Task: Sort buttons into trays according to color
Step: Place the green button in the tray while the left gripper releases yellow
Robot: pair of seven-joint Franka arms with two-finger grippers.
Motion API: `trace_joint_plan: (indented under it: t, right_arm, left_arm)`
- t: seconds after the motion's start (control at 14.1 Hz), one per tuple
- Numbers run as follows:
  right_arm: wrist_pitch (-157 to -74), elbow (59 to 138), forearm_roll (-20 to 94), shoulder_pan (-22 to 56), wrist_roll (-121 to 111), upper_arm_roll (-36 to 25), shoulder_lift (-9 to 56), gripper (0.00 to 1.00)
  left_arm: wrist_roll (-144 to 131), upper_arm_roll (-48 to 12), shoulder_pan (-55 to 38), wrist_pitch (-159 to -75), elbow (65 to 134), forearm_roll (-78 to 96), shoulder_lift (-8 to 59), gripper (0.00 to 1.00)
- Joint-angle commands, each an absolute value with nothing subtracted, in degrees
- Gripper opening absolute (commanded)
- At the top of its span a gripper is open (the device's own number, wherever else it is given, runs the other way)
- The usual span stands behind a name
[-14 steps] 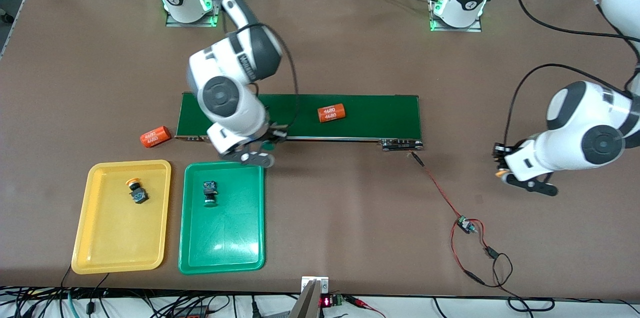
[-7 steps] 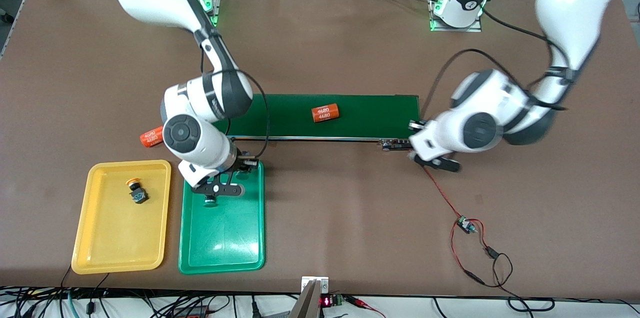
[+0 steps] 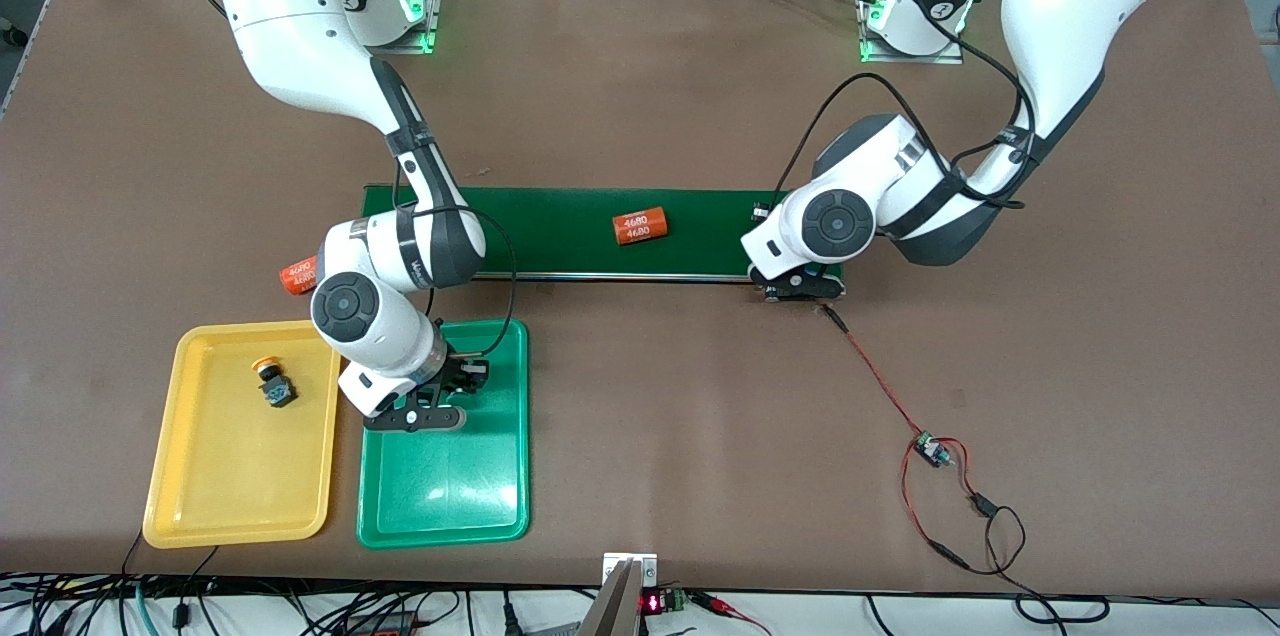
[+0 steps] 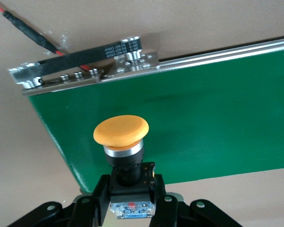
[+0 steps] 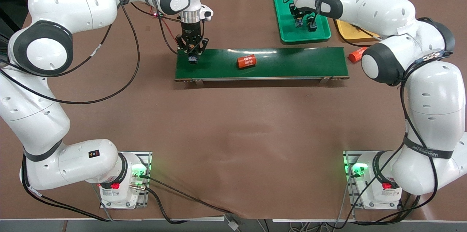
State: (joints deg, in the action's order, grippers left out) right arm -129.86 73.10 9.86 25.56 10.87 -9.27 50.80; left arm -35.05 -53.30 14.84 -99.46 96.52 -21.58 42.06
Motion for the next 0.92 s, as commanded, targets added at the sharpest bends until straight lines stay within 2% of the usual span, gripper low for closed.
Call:
trace_joint_plan:
  t: [0.0,0.14,0.21,0.28,0.35,0.43,0.5,0.85]
  right_arm:
    - [-130.25,69.52,9.23,25.05,9.93,-9.23,53.87,0.00]
    - [-131.04,69.61,9.23,25.05,9.93,-9.23,54.84,0.00]
    - [-131.57,69.61,9.23,24.96,9.84,-9.14,55.63,0.00]
    - [-131.66,69.70,9.23,24.87,9.84,-9.14,55.90,0.00]
    - [-131.57,69.70,9.66,24.79,10.19,-9.14,55.90,0.21]
    - [-131.22,69.70,10.36,24.44,10.54,-9.14,55.38,0.87]
    - [-130.35,69.70,10.28,24.17,10.55,-9.14,54.59,1.00]
    - [-126.31,69.70,9.93,24.43,10.37,-10.36,51.07,1.00]
  left_arm:
    - [-35.95,-52.29,14.06,-101.07,96.86,-20.30,42.45,0.19]
    - [-35.95,-52.12,13.89,-101.25,96.77,-20.39,43.33,0.23]
    - [-36.03,-52.03,13.89,-101.60,96.77,-20.39,43.50,0.29]
    - [-36.04,-52.03,13.89,-101.60,96.77,-20.39,43.68,0.42]
    - [-36.04,-51.94,13.89,-101.60,96.77,-20.39,43.94,0.45]
    - [-36.04,-51.94,13.89,-101.60,96.77,-20.39,44.21,0.56]
    - [-36.04,-51.86,13.89,-101.60,96.77,-20.39,44.12,1.00]
    - [-36.04,-52.91,14.94,-99.41,95.45,-20.30,42.11,1.00]
